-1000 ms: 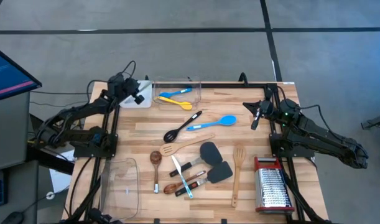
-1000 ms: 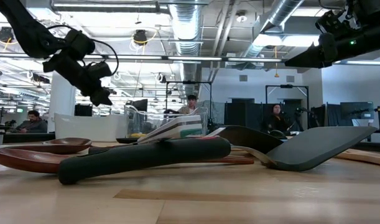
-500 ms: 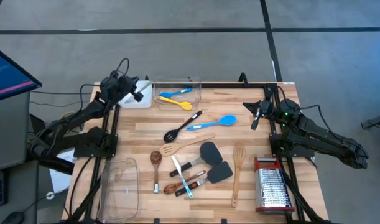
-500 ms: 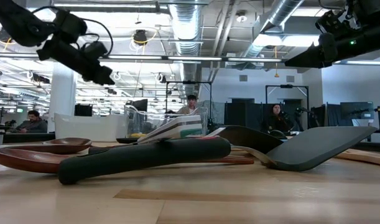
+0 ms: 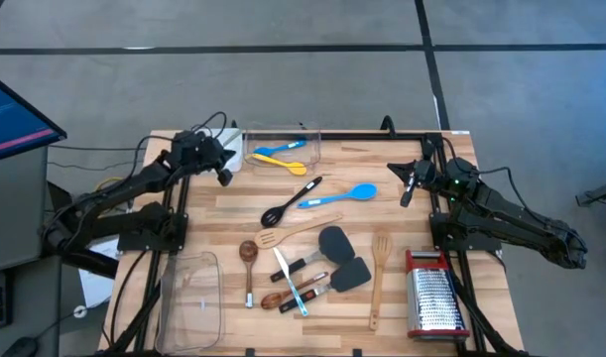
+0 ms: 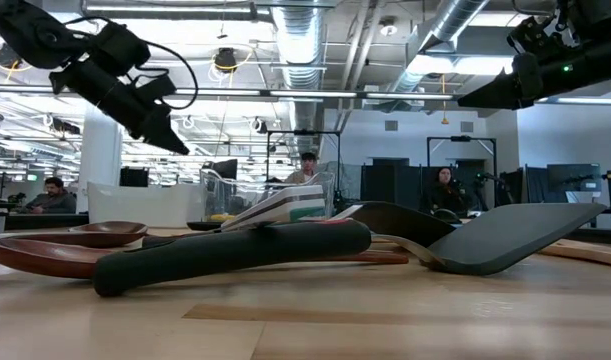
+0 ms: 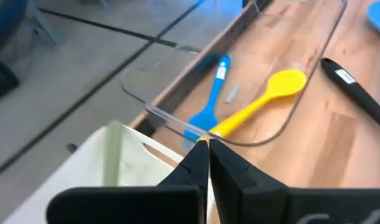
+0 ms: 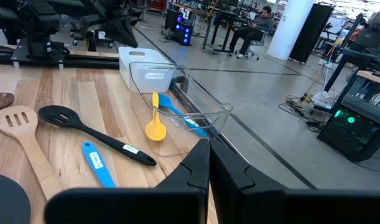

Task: Pick & Place Kitchen Items
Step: Adjust the white bin

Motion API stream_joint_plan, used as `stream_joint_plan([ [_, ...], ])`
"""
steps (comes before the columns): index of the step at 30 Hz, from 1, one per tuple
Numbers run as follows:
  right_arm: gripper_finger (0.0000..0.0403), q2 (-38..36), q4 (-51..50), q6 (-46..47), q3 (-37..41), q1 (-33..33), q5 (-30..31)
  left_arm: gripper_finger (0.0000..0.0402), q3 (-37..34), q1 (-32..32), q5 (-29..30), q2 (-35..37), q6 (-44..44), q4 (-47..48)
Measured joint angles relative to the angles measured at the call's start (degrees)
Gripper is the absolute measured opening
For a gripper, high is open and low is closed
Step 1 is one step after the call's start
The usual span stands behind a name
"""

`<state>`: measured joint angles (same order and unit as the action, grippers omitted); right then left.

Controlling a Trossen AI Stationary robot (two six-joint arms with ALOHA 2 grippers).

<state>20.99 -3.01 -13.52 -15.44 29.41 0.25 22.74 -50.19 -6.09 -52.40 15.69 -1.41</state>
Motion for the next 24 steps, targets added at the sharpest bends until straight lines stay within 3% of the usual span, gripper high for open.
stream_joint_plan([
  [15,0.0001,0.0,0.0,0.0,0.0,0.0,0.0,0.0001,0.3,0.0,-0.1,-13.9,-4.4,-2.0],
  [24,0.0001,0.0,0.0,0.0,0.0,0.0,0.0,0.0001,-0.1,-0.2,5.5,-16.2,-4.0,-10.1],
])
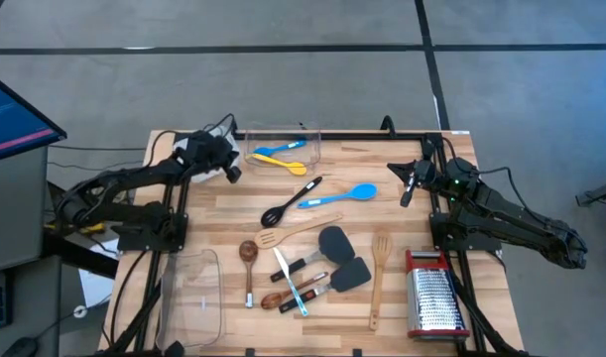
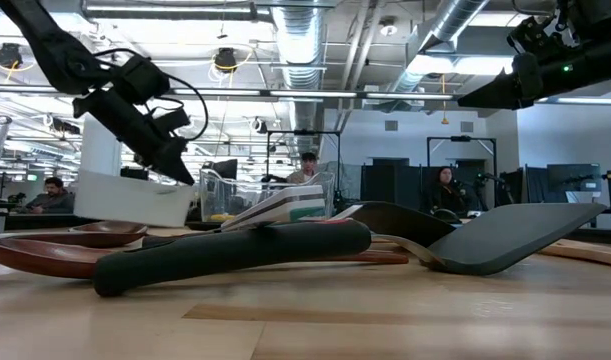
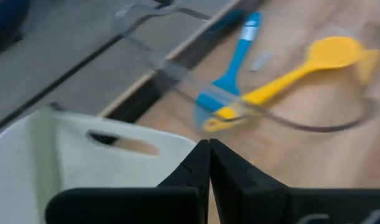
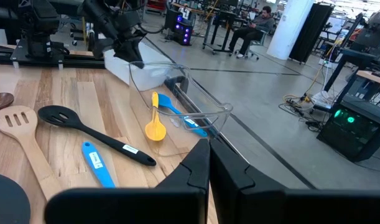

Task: Pick & Place Kitchen Items
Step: Adjust the white bin

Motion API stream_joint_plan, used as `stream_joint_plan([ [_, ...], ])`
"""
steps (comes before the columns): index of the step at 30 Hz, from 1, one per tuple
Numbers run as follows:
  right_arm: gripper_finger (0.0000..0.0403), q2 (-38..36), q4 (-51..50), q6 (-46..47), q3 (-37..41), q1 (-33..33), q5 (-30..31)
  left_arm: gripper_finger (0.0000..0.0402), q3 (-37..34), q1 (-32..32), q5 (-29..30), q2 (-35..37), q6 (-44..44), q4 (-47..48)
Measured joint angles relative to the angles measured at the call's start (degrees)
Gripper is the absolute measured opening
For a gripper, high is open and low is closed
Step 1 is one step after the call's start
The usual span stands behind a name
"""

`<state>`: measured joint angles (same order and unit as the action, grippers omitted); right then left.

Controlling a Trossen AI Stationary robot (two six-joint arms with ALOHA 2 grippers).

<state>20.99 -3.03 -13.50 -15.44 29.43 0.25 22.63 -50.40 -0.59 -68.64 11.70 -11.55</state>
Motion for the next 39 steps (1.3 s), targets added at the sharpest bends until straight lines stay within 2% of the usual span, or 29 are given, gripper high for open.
stream_joint_plan([
  [5,0.0001,0.0,0.0,0.0,0.0,0.0,0.0,0.0001,0.0,-0.7,1.2,0.0,-0.2,-0.5],
  [14,0.0001,0.0,0.0,0.0,0.0,0.0,0.0,0.0001,0.0,3.7,1.3,0.0,0.0,-1.7],
  [21,0.0001,0.0,0.0,0.0,0.0,0.0,0.0,0.0001,0.0,4.7,1.3,0.0,0.0,-2.3],
  [24,0.0001,0.0,0.0,0.0,0.0,0.0,0.0,0.0001,0.0,4.7,3.1,0.1,0.0,-2.6],
  [29,0.0001,0.0,0.0,0.0,0.0,0.0,0.0,0.0001,0.0,5.7,3.8,3.1,0.0,-2.6],
  [31,0.0001,0.0,0.0,0.0,0.0,0.0,0.0,0.0001,0.0,6.7,5.8,5.6,0.0,-2.5],
  [36,0.0001,0.0,0.0,0.0,0.0,0.0,0.0,0.0001,0.2,8.2,19.6,10.3,-0.3,2.4],
  [39,0.0001,0.0,0.0,0.0,0.0,0.0,0.0,0.0001,0.2,7.7,20.8,10.5,-3.8,7.3],
])
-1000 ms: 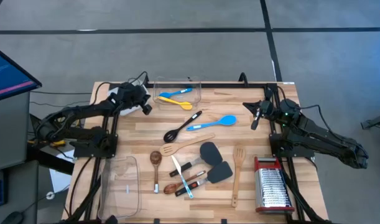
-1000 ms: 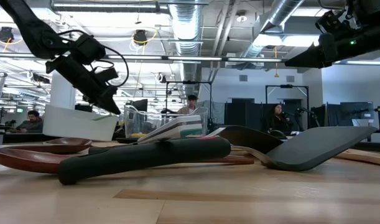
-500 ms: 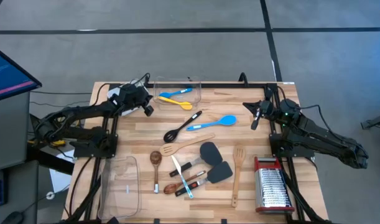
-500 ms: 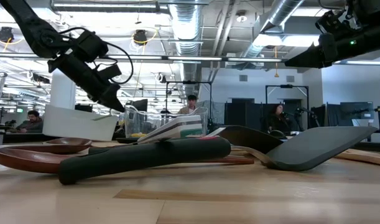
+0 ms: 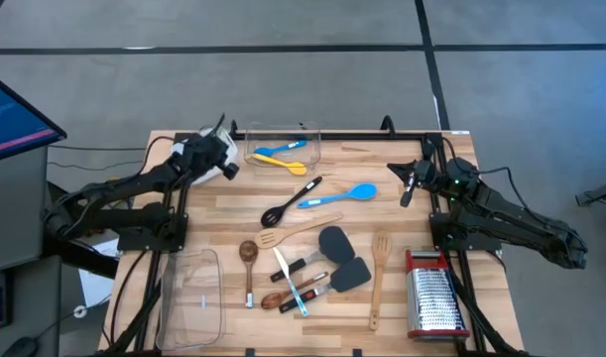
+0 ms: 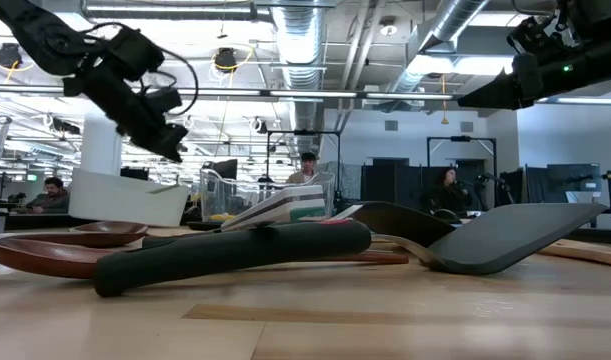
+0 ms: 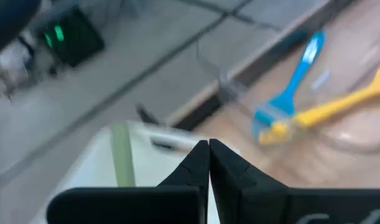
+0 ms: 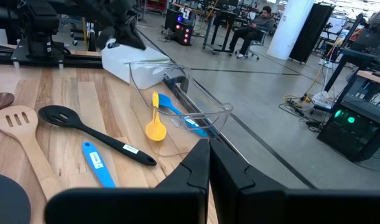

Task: Pick & Place Kitchen Items
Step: Adjust the white bin

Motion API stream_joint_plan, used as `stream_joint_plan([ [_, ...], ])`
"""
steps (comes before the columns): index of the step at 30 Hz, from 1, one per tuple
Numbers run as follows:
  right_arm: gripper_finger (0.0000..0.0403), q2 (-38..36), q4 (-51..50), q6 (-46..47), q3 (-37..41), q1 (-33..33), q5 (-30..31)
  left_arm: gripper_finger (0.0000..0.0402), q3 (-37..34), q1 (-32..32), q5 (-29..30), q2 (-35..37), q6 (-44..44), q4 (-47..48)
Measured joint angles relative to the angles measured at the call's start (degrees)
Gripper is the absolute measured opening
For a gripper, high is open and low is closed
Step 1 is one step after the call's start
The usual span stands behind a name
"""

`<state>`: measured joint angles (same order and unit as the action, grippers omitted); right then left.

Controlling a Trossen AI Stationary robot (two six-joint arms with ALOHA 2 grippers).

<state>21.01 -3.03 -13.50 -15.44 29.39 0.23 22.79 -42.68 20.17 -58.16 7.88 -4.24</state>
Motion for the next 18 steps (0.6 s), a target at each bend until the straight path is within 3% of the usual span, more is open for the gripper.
stream_joint_plan([
  [11,0.0001,0.0,0.0,0.0,0.0,0.0,0.0,0.0001,0.0,-0.1,0.0,-7.7,-4.3,1.4],
  [18,0.0001,0.0,0.0,0.0,0.0,0.0,0.0,0.0001,0.0,-0.1,-0.6,-15.0,-4.2,-8.0],
])
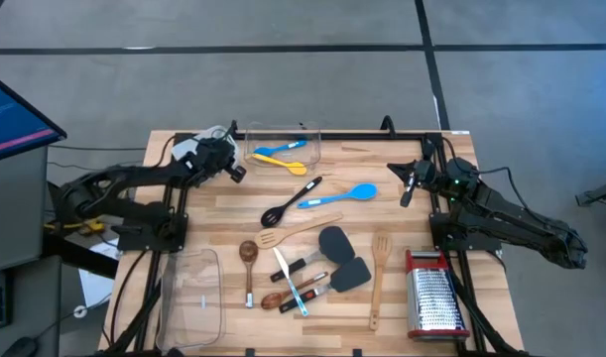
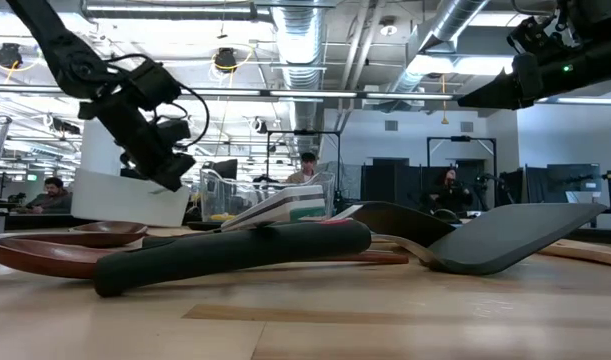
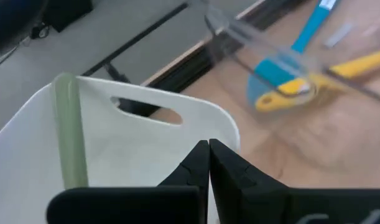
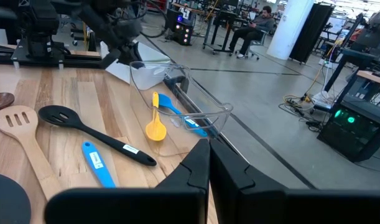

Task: Pick & Place Kitchen Items
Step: Adjust the white bin

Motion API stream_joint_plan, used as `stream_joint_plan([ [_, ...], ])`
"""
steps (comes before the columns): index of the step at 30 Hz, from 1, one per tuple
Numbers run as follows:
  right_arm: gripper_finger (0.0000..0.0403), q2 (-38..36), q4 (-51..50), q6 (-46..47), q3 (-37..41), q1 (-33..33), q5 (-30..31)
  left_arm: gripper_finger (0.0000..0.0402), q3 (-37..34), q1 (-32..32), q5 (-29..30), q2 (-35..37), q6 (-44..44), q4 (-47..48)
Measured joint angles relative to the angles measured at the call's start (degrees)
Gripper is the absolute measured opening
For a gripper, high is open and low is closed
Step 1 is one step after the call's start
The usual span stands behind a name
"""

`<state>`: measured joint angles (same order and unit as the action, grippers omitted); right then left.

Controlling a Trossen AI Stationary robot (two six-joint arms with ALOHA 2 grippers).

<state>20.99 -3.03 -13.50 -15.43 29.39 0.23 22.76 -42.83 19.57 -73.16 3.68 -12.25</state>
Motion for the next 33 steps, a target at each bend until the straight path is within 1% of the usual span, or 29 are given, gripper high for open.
stream_joint_plan([
  [2,0.0001,0.0,0.0,0.0,0.0,0.0,0.0,0.0001,0.0,-0.1,-2.6,-1.3,0.0,-2.1],
  [7,0.0001,0.0,0.0,-0.4,0.0,0.0,0.0,0.0001,0.0,-0.2,-9.6,-4.1,-0.1,-1.9],
  [9,0.0001,0.0,0.0,-0.4,0.0,0.0,0.0,0.0001,0.0,0.0,-11.1,-4.9,-0.1,-2.1],
  [14,0.0001,0.0,0.0,-0.5,0.0,0.0,0.0,0.0001,0.0,1.7,-11.5,-4.7,-0.1,-1.7],
  [23,0.0001,0.0,0.0,-0.5,0.0,0.0,0.0,0.0001,0.0,2.6,-10.5,0.8,-0.1,-0.7],
  [27,0.0001,0.0,0.0,-0.5,0.0,0.0,0.0,0.0001,0.0,2.6,-7.3,4.7,0.3,2.5],
  [30,0.0001,0.0,0.0,-0.5,0.0,0.0,0.0,0.0001,0.0,2.9,-7.0,9.0,0.0,6.2],
  [33,0.0001,0.0,0.0,-0.5,0.0,0.0,0.0,0.0001,0.0,4.0,-7.2,14.2,-3.7,10.9],
])
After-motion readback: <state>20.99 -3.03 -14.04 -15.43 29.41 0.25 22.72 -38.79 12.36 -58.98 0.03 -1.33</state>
